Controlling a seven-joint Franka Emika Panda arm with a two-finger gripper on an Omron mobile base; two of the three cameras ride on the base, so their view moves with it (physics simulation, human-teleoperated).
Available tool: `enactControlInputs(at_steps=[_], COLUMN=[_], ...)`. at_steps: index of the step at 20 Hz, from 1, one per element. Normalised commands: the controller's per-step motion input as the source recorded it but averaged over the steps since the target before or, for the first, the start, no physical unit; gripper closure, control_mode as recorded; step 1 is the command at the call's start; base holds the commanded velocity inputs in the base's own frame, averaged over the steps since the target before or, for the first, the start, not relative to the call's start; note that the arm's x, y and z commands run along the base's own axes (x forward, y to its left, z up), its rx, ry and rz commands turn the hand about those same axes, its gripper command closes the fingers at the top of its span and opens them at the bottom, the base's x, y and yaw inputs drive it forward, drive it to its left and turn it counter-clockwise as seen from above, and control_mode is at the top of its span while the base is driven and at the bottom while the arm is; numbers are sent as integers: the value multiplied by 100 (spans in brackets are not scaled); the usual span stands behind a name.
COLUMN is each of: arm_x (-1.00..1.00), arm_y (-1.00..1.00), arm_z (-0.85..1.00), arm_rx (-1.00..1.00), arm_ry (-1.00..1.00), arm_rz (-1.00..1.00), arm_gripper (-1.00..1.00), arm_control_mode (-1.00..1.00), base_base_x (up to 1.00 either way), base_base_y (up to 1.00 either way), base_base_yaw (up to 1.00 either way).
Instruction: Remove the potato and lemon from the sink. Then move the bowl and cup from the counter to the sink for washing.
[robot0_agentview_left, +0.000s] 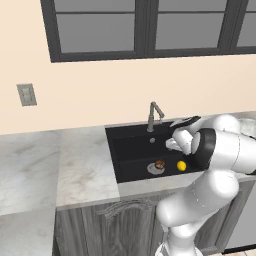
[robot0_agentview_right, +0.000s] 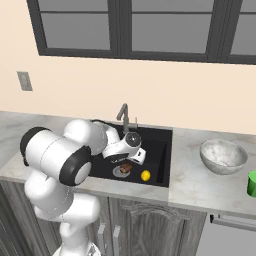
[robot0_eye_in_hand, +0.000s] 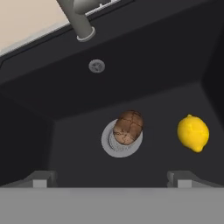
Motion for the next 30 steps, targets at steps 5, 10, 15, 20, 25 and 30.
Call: enactControlInputs(at_steps=[5,10,15,20,25,30], arm_x=[8,9,9,6,6,12], arm_y=[-2,-1,0,0,0,0], arm_z=[-15,-11,-7,-5,-1,0], arm_rx=[-3,-5,-3,-3,-2,-2], arm_ry=[-6,-5,-1,0,0,0], arm_rz=[-2,-2,-2,-4,-5,-5], arm_gripper=[-100,-100,-100,-100,-100,-100], arm_control_mode=[-100,-100,-100,-100,-100,-100], base_base_x=[0,0,0,0,0,0], base_base_y=[0,0,0,0,0,0], base_base_yaw=[0,0,0,0,0,0])
